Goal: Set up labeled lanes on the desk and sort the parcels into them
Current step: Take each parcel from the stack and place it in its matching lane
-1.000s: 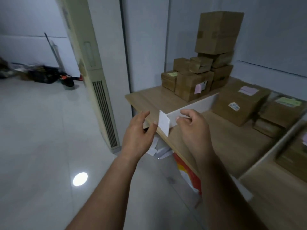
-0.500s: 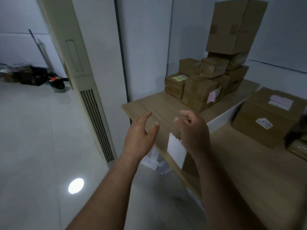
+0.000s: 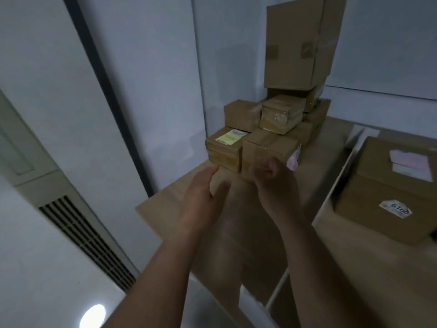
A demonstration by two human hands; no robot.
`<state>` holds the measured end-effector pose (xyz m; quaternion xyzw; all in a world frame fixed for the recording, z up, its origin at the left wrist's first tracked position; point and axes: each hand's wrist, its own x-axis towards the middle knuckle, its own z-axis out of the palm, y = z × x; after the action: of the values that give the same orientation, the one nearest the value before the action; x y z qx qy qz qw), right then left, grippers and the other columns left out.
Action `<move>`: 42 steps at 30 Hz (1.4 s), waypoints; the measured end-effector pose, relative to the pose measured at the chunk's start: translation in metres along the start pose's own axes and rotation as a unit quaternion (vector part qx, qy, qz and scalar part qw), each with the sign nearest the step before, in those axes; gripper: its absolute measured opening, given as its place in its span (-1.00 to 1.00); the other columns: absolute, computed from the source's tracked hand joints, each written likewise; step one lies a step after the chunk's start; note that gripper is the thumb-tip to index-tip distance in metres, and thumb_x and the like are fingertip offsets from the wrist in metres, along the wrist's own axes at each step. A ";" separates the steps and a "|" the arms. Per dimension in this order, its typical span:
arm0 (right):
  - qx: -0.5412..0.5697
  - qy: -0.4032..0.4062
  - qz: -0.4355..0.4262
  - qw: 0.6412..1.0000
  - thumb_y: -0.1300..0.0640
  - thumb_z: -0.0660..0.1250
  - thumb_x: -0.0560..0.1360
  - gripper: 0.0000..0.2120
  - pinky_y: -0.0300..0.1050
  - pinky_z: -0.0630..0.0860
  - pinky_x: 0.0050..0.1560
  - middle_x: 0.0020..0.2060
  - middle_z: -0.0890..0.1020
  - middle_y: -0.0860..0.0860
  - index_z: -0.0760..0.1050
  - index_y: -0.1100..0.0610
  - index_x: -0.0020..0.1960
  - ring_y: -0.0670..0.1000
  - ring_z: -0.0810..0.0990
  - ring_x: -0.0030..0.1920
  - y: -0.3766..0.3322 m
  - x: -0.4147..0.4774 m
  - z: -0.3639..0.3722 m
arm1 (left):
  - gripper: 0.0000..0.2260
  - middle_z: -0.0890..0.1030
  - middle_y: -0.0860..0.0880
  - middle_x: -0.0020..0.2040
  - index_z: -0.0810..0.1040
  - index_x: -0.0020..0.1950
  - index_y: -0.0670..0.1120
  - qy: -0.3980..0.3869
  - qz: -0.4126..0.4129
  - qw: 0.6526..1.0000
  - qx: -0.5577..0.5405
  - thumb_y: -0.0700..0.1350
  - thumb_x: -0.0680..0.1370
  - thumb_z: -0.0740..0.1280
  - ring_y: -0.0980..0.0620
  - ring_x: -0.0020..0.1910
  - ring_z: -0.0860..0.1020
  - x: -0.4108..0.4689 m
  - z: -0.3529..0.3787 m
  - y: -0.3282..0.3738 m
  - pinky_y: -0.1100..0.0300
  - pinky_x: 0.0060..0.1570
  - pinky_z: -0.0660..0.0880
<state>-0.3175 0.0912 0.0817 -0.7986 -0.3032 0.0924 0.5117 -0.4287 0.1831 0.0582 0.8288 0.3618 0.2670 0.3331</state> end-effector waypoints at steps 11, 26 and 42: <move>-0.004 0.149 0.095 0.984 0.08 0.28 0.54 -0.73 0.00 0.46 0.20 0.12 0.56 0.01 0.52 0.10 0.22 0.03 0.49 0.18 -0.006 0.067 0.037 | -0.59 0.41 -0.11 0.34 0.27 0.45 -0.15 -0.174 0.065 0.982 -0.032 -0.10 0.61 0.20 -0.06 0.32 0.37 0.134 0.024 -0.019 0.11 0.25 0.29; -0.093 0.252 0.170 0.948 0.03 0.35 0.51 -0.42 0.00 0.43 0.27 0.43 0.29 -0.06 0.23 -0.04 0.48 0.00 0.35 0.37 -0.030 0.149 0.088 | -0.51 0.34 0.01 0.44 0.23 0.49 0.07 -0.192 0.160 0.965 -0.077 0.06 0.58 0.22 0.02 0.40 0.31 0.282 0.010 -0.049 0.17 0.26 0.24; -0.032 0.235 0.194 0.952 -0.07 0.28 0.54 -0.33 0.08 0.22 0.45 0.51 0.20 -0.02 0.07 0.02 0.55 0.05 0.18 0.49 0.042 0.287 0.050 | -0.45 0.36 0.04 0.43 0.10 0.53 0.10 -0.308 0.103 0.930 -0.174 0.13 0.57 0.19 -0.01 0.39 0.34 0.390 0.129 0.015 0.02 0.28 0.32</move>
<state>-0.0951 0.2830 0.0687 -0.8572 -0.0159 -0.0105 0.5147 -0.1024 0.4323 0.0656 0.8320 0.1025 0.0902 0.5378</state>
